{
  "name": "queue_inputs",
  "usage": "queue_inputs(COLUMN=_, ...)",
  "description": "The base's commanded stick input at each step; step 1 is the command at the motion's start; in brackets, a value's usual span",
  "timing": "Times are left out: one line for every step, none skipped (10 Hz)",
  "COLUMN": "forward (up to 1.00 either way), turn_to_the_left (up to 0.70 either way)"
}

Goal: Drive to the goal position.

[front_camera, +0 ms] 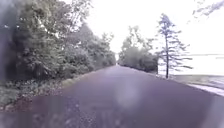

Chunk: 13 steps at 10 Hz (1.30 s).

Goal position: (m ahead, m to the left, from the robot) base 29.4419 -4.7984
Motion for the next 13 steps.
queue_inputs(forward=1.0, turn_to_the_left=0.0)
queue_inputs(forward=1.0, turn_to_the_left=0.0)
queue_inputs(forward=1.0, turn_to_the_left=0.0)
queue_inputs(forward=1.0, turn_to_the_left=0.0)
queue_inputs(forward=1.0, turn_to_the_left=0.0)
queue_inputs(forward=1.0, turn_to_the_left=0.0)
queue_inputs(forward=1.0, turn_to_the_left=0.0)
queue_inputs(forward=1.0, turn_to_the_left=0.0)
queue_inputs(forward=1.0, turn_to_the_left=0.0)
queue_inputs(forward=1.0, turn_to_the_left=0.0)
queue_inputs(forward=1.0, turn_to_the_left=0.0)
queue_inputs(forward=1.0, turn_to_the_left=0.0)
queue_inputs(forward=1.0, turn_to_the_left=0.0)
